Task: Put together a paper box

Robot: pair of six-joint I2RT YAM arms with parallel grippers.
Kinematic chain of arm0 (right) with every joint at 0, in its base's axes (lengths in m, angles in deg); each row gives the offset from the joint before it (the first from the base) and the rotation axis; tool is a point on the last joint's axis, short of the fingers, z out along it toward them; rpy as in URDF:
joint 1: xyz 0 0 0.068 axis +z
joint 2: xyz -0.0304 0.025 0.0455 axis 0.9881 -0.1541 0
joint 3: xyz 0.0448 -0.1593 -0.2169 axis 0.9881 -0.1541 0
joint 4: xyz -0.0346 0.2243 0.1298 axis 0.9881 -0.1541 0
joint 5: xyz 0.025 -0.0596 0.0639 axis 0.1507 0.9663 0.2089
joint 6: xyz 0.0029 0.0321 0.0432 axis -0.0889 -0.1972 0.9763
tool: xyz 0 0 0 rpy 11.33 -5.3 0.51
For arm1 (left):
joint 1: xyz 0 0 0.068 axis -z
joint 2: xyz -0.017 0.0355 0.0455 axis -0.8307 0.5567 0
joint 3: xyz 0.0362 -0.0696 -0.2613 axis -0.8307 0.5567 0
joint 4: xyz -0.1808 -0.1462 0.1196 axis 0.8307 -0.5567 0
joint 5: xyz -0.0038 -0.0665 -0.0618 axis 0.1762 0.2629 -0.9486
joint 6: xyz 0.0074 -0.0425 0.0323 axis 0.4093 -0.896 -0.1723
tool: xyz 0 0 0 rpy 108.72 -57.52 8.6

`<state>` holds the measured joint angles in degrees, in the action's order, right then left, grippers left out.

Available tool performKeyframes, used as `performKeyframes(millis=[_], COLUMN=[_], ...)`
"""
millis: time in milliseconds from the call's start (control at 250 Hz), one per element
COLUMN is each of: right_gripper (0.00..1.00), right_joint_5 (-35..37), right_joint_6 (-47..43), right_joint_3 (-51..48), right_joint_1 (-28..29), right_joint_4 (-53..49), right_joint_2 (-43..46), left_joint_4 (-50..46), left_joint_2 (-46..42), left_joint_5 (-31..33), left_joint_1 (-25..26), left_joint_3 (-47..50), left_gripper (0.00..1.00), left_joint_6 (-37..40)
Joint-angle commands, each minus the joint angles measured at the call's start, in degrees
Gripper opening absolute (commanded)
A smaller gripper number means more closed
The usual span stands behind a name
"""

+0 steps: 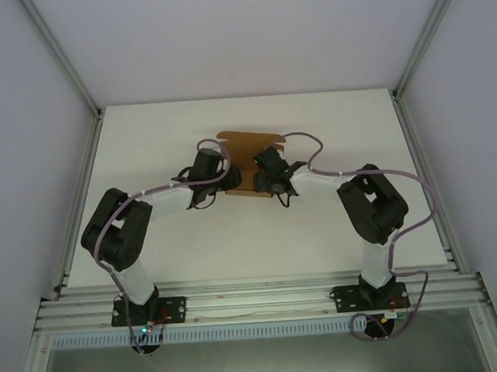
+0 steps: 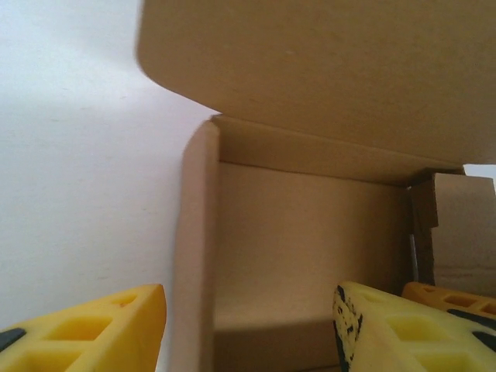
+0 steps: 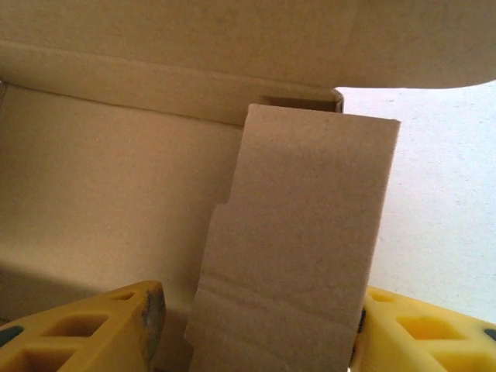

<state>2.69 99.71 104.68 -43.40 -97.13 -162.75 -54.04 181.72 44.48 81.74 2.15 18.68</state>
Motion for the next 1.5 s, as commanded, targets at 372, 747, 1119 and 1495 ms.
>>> performKeyframes(millis=[372,747,1119,1495], right_gripper=[0.68,0.36,0.23,0.22], right_joint_5=[4.2,-11.3,-19.7,-26.8], right_joint_6=[4.3,13.5,15.7,14.9], right_joint_3=[-8.1,-16.8,-16.4,-14.2], right_joint_1=[-1.6,-10.7,-12.3,-11.9], right_joint_4=[5.6,21.0,27.2,29.1], right_joint_2=[13.5,12.3,6.5,4.7], left_joint_4=[-2.9,-2.9,-2.7,-3.2], left_joint_2=[1.0,5.0,6.0,7.7], left_joint_5=[3.8,3.5,2.4,1.0], left_joint_1=[0.4,0.5,0.6,1.3], left_joint_3=[-2.3,-5.4,-6.2,-7.8], left_gripper=[0.57,0.50,0.45,0.39], left_joint_6=[2.2,3.7,4.2,4.5])
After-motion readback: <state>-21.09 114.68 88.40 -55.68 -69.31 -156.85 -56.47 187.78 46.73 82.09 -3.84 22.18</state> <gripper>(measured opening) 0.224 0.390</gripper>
